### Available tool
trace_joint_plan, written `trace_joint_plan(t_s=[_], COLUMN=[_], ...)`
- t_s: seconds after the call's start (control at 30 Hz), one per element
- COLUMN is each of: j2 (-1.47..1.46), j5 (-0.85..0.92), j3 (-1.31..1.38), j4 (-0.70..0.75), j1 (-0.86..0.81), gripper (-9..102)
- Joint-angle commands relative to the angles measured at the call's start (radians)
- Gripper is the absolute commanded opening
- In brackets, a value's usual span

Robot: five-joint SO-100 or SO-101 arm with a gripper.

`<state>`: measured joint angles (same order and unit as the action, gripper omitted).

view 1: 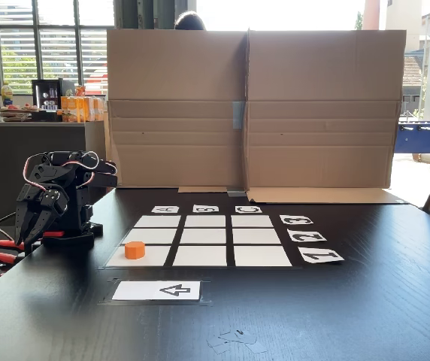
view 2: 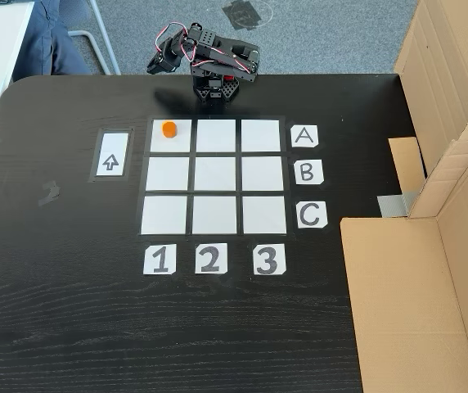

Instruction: Pick up the round, orange token and place it in the grid on square A1.

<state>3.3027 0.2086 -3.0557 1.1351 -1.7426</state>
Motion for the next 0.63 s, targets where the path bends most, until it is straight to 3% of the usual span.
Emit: trace_joint_plan(t_s=[0.0,0.6], j2=[0.006,0.021], j5=[-0.005,-0.003], j3=[-0.002,-0.002], j4=[0.006,0.003], j1=[-0.077,-0.066], gripper=[3,1])
